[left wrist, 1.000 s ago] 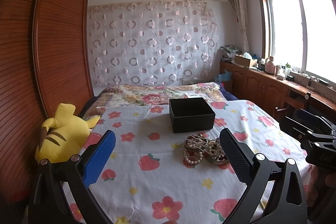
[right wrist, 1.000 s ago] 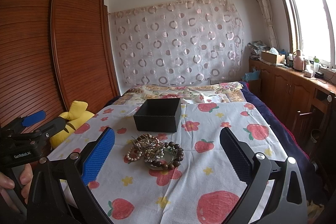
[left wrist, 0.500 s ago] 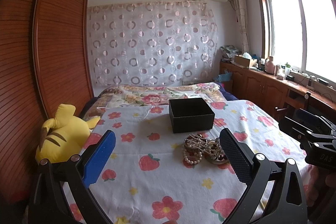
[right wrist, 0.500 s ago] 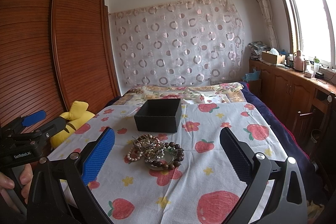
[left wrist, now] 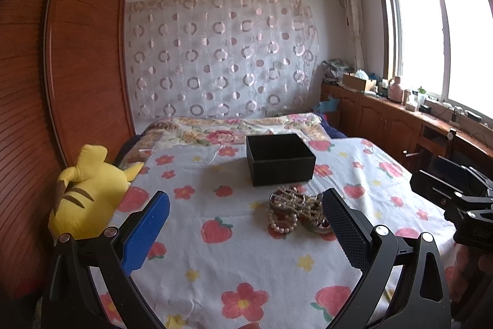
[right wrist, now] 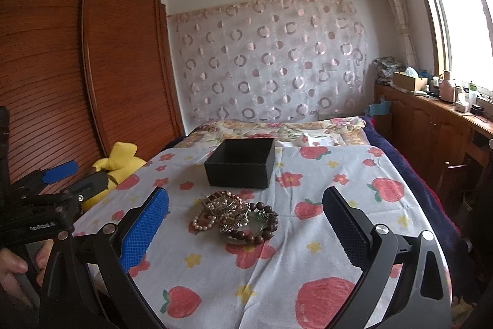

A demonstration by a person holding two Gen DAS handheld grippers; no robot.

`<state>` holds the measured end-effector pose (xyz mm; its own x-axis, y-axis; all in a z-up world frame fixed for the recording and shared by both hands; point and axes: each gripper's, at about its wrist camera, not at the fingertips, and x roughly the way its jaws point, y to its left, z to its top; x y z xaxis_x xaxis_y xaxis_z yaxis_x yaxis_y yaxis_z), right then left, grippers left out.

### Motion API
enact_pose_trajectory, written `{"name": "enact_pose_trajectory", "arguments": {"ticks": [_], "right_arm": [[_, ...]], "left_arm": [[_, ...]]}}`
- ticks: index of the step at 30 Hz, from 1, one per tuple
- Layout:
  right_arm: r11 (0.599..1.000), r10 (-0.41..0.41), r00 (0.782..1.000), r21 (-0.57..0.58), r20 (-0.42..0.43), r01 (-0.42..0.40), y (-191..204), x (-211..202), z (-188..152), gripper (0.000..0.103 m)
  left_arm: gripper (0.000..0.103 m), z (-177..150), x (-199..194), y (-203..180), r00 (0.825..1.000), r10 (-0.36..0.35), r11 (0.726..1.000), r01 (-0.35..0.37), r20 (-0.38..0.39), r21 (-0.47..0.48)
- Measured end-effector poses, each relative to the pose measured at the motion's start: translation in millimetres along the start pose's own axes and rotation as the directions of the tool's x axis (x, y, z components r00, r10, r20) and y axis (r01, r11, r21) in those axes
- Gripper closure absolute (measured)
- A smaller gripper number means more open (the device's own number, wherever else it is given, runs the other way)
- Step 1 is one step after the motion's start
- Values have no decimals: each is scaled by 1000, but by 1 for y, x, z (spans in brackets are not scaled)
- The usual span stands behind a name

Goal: Organize jewelry
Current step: 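Reach the right gripper into the pile and grasp the silver hair comb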

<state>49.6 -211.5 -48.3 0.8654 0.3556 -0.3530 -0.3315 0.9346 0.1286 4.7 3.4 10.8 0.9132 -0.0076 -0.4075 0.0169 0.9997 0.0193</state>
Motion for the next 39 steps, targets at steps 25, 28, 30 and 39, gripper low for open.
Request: {"name": "enact_pose_trajectory", "arguments": {"ticks": [25,28,30,39], "right_arm": [[951,127,927,-223,-354,-216,16,124,-15,22],[940,128,907,-242,-401,-240,18,141,-15,22],[934,131,890,-247,-436,-258,19,153,-16,22],[931,93,843,-253,-530,-261,23,189,-22,28]], "left_arm": [[7,-61,86,41,973,-28,999,21,-228,-34],[7,-64,90,43,970,-26,999,20,-243,-29],[7,-66,92,44,968,-29,999,22,-250,-30],[7,-66,95,43,963,-37,999,30,-266,-29]]}}
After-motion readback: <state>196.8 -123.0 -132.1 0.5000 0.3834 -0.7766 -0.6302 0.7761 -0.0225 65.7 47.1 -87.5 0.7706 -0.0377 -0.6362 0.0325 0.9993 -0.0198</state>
